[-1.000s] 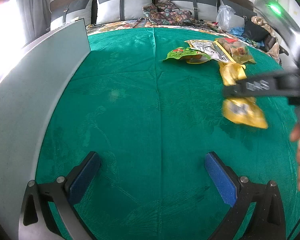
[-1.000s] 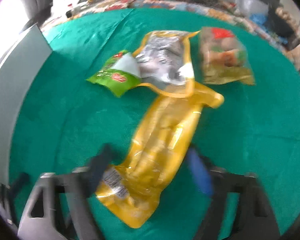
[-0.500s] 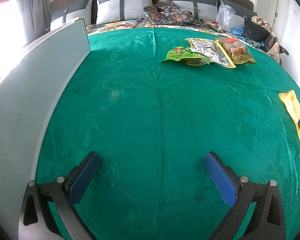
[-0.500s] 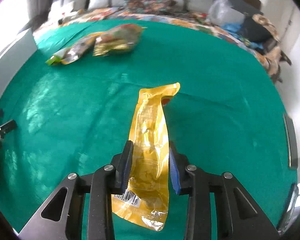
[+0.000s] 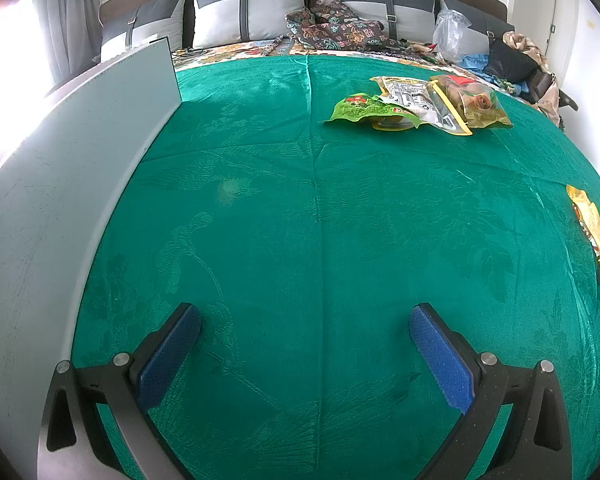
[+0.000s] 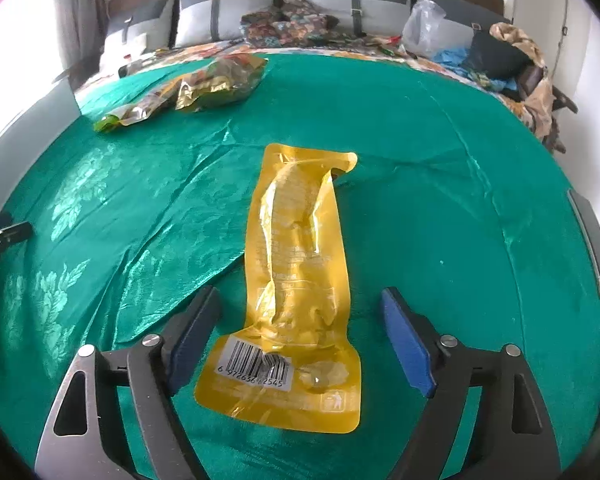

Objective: Organize snacks
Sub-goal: 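Lift the long yellow pouch with the right gripper and hold it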

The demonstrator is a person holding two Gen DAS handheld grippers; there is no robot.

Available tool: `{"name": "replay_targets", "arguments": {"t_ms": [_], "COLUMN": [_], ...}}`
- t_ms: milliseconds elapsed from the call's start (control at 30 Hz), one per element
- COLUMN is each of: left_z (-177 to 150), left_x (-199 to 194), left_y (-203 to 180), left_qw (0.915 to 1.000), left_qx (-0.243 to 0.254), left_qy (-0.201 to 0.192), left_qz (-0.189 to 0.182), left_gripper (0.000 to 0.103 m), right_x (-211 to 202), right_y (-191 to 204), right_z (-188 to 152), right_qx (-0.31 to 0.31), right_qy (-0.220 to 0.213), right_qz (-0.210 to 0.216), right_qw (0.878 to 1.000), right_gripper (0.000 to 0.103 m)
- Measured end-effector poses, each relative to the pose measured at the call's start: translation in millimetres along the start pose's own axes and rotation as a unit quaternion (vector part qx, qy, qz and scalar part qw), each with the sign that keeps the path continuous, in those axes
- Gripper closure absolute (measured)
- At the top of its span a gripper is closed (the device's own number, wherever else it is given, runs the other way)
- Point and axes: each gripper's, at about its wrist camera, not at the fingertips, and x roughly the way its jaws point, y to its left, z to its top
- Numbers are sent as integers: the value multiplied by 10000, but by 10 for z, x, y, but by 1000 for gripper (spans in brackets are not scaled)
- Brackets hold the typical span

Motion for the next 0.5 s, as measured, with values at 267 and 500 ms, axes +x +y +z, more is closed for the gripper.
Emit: {"name": "replay_targets", "arguments": {"t_ms": [267,500], "left_z": [2,0], "left_x": [6,5], "left_y": [-1,-3], "left_qw": [10000,10000], "left_qx": [2,3], "left_qy": [-1,-2], "left_qz": [0,0], "left_gripper": [0,0], "right_x": [-2,-4], "right_y": [-17,-21], "right_z": [11,10], "right_qx": [25,28], "right_qy": [2,1], "right_qz": [-11,-11], "right_qw": [10000,10000], "right_gripper": [17,17]}}
